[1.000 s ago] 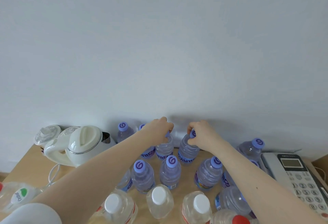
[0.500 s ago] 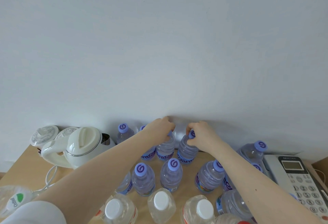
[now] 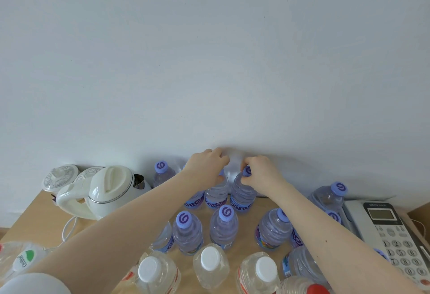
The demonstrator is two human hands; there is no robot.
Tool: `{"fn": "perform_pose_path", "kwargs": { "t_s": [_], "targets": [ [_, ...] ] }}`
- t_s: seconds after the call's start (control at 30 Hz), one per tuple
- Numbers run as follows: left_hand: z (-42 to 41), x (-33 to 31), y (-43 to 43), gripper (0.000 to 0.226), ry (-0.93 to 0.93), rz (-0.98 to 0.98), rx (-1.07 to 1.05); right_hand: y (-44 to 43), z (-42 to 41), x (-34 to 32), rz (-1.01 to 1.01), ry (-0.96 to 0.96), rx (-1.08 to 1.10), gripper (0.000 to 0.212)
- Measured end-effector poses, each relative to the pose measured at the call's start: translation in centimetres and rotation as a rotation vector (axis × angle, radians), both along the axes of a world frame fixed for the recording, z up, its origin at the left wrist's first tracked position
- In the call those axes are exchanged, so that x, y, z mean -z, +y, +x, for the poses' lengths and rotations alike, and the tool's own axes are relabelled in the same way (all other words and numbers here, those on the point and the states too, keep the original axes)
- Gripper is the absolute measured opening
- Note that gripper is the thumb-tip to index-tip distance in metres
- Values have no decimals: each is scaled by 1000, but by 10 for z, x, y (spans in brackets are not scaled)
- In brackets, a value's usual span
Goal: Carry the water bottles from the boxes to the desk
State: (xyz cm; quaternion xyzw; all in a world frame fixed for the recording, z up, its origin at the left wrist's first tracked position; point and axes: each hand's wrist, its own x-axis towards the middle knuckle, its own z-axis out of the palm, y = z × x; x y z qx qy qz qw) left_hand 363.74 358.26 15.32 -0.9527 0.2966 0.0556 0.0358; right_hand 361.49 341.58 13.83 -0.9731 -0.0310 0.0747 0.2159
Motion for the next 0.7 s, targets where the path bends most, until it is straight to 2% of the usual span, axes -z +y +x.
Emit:
{"fn": "perform_pose_path", "kwargs": {
  "t_s": [0.7],
  "targets": [
    [-4,6,13,27,-42,11,-34,9,0,12,-13,17,71,23]
  ]
}}
